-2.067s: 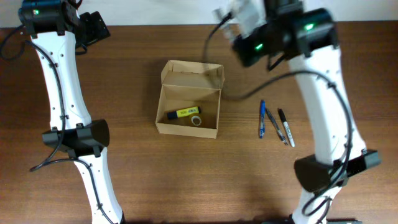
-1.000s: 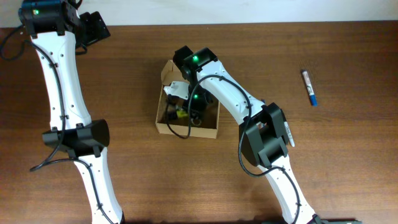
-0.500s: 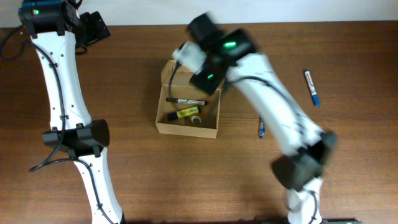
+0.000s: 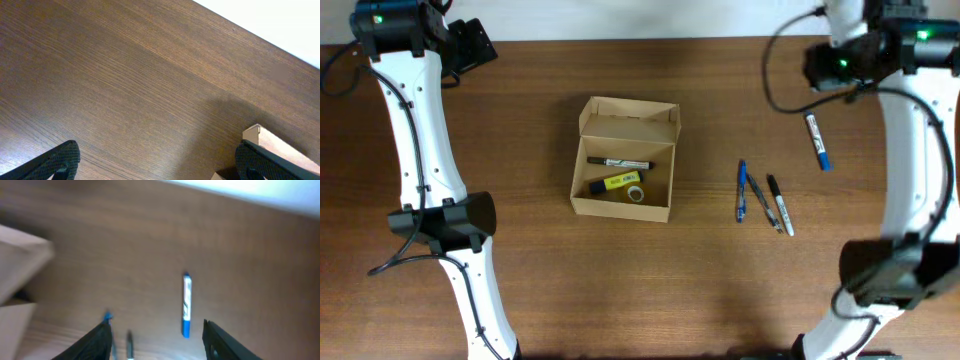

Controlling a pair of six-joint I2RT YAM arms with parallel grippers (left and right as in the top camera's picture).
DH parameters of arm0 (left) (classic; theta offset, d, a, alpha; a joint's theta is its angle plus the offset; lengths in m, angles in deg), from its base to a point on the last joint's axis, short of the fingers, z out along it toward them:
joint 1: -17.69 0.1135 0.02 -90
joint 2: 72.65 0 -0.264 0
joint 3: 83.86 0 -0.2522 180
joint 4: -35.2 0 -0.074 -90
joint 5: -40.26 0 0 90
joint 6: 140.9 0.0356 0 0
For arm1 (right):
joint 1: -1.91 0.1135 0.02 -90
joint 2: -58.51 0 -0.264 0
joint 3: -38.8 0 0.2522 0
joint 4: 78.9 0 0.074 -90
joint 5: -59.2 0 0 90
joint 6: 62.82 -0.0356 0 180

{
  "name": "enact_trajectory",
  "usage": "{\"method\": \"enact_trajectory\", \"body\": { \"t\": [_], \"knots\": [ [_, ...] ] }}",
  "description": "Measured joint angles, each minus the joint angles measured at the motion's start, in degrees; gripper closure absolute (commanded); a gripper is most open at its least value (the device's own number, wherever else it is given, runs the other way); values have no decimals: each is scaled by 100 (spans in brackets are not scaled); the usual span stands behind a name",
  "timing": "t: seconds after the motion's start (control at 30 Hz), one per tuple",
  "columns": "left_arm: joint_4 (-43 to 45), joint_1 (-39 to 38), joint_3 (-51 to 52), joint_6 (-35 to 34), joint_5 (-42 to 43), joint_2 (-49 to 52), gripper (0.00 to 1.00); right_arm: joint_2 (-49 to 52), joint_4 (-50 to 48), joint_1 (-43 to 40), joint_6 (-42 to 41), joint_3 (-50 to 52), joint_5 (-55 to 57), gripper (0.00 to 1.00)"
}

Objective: Pack container
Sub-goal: 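Grasp the blue-capped whiteboard marker with the right gripper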

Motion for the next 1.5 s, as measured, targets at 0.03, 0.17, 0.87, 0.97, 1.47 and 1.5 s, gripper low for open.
{"method": "enact_trajectory", "body": {
  "t": [0.03, 0.17, 0.87, 0.97, 1.47, 1.5],
  "knots": [
    [0, 0, 0, 0, 2, 0, 0, 92, -76, -94, 2, 153, -17, 40],
    [0, 0, 0, 0, 0, 0, 0, 632, -505, -474, -20, 929, -118, 40],
    [-2, 0, 0, 0, 0, 0, 0, 2153, -741, -973, 66, 1268, -149, 51],
    [-2, 0, 0, 0, 0, 0, 0, 2251, -721, -973, 68, 1268, -151, 57],
    [0, 0, 0, 0, 0, 0, 0, 2273, -262, -944, -7, 1145, -376, 96],
    [0, 0, 0, 0, 0, 0, 0, 2273, -190, -927, -13, 1080, -444, 96]
  ]
}}
